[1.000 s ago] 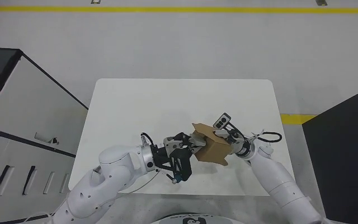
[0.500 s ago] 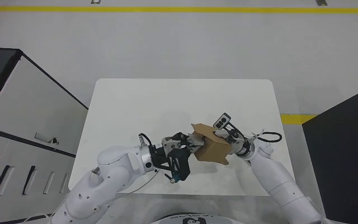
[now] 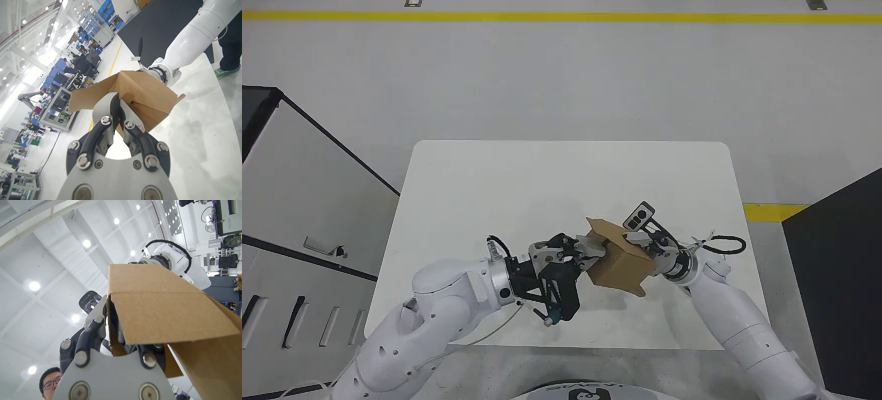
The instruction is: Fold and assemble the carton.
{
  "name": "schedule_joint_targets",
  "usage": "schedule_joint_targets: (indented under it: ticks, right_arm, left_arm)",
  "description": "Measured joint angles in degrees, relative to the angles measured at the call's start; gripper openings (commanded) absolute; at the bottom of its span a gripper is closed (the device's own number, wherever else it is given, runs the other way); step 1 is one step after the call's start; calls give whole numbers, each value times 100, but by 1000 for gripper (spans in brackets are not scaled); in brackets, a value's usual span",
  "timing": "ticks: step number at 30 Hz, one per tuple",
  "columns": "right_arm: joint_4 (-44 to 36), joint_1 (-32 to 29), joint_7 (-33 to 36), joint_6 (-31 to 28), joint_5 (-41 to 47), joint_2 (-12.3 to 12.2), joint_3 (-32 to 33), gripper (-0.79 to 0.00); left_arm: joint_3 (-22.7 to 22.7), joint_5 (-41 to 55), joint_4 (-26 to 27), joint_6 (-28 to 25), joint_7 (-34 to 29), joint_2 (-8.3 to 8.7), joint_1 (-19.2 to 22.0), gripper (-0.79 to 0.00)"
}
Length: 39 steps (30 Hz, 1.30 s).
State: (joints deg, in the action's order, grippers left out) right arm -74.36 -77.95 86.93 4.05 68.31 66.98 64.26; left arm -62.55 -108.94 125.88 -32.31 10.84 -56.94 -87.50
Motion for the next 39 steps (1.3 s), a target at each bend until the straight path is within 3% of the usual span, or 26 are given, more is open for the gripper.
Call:
schedule_joint_targets:
  ticks: [10, 34, 39]
  right_arm:
    - [0, 0, 0, 0, 0, 0, 0, -785]
    - [-154, -72, -240, -8, -3, 0, 38, -785]
    - [-229, -144, -279, 25, -50, -14, 105, -785]
  left_arm:
    - [142, -31, -20, -24, 4, -14, 57, -785]
    - [-627, 172, 287, 121, 18, 93, -431, -785]
    - [-558, 125, 315, -3, 107, 103, -471, -785]
